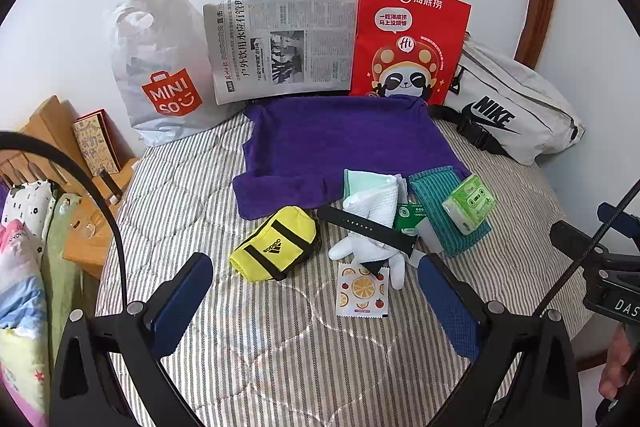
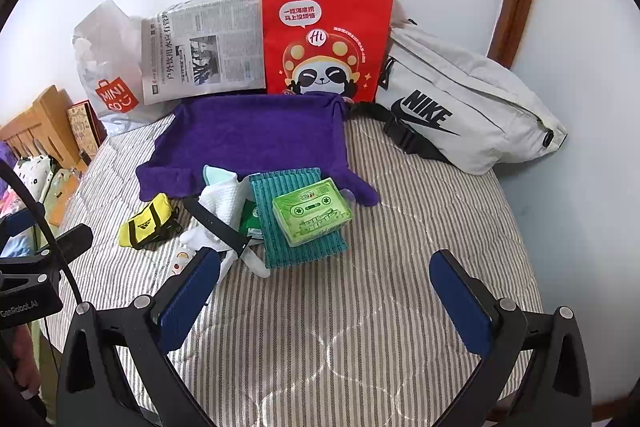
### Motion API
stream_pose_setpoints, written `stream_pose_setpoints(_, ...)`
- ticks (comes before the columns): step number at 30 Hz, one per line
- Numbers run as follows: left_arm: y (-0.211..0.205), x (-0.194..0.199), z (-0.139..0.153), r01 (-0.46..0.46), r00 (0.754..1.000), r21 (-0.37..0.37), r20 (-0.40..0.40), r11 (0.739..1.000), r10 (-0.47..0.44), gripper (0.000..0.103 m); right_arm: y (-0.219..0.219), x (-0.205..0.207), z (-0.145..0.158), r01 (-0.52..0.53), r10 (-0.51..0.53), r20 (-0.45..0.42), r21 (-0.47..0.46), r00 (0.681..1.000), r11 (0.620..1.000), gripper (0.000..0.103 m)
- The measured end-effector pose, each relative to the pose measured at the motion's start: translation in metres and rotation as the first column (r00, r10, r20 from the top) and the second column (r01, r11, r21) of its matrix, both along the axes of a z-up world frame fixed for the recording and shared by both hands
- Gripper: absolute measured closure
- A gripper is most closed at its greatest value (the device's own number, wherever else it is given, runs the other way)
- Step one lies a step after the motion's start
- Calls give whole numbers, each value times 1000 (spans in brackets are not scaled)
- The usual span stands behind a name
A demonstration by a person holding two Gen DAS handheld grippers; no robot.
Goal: Organize soft objects
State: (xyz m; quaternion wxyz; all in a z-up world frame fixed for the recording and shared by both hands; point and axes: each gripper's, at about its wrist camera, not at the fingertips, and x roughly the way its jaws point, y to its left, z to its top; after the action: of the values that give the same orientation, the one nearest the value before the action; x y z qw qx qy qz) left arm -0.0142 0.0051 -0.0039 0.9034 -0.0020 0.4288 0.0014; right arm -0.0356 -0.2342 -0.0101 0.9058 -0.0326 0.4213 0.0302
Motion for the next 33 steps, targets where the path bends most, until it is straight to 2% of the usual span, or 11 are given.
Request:
stream_pose_setpoints(27, 3, 0, 0, -2, 1000, -15, -4, 1000, 2, 0, 0, 7, -2, -1, 1, -9, 11, 1000, 1000, 0)
stream_pose_setpoints(33, 4, 11, -7, 8, 1000, -30, -22, 1000, -8, 0, -3, 13, -6, 7, -7, -20, 27, 1000, 1000, 0)
